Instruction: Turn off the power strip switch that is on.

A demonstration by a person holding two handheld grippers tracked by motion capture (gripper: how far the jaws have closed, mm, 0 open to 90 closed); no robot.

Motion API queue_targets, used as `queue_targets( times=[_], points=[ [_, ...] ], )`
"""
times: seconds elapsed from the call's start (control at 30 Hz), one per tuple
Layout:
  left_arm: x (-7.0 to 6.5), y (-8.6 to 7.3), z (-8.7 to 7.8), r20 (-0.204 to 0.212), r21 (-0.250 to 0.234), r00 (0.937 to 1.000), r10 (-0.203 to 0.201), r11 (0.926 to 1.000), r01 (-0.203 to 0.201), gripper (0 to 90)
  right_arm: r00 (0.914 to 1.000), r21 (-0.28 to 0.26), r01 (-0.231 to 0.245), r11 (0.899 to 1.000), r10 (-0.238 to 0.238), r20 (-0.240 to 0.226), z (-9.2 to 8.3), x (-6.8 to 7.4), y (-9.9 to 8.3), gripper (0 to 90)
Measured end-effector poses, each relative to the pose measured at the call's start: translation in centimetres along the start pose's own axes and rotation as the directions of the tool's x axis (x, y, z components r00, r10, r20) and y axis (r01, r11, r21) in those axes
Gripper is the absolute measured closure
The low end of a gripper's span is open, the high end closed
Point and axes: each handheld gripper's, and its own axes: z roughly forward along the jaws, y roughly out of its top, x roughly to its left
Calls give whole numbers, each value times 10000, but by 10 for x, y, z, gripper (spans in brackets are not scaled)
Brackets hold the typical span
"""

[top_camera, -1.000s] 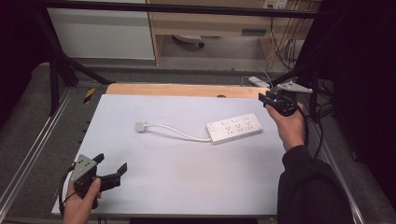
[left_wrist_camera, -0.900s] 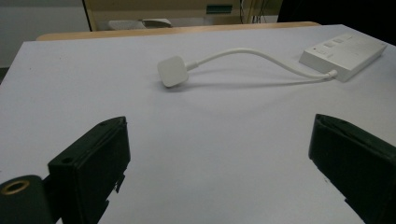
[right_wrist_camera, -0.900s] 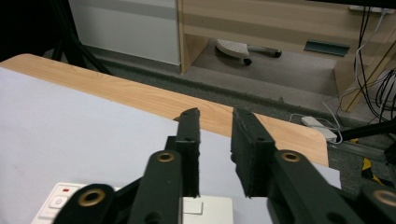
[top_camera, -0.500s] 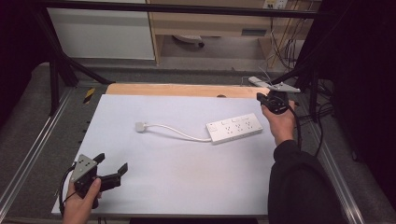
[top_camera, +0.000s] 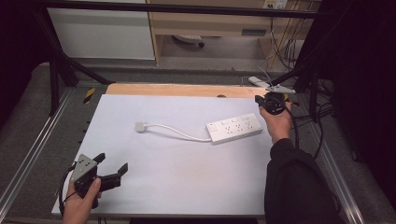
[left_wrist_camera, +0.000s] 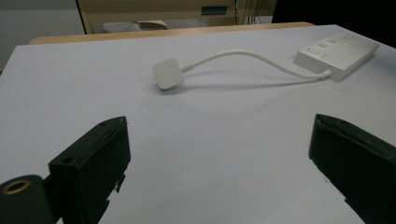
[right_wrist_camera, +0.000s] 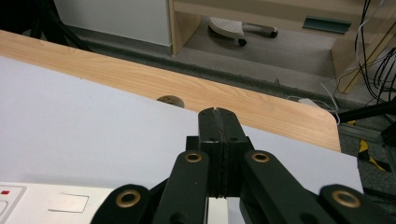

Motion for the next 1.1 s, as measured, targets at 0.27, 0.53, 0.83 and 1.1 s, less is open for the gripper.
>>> queue_targets(
  times=[0.27,0.53,0.83,1.1],
  points=[
    [0,0,0,7,12,10000,-10,10000,10,53,10000,140,1,9999,0,-41,7,2,-3,900],
    [0,0,0,14,3,10000,-10,10000,10,53,10000,416,-83,9991,82,29,12,1,-8,900],
    [0,1,0,17,-21,10000,-14,10000,14,53,9998,726,-222,9971,221,11,17,-1,-15,900],
    [0,0,0,26,-12,10000,-9,10000,9,53,9996,914,-292,9954,294,-4,20,-1,-19,900]
  ],
)
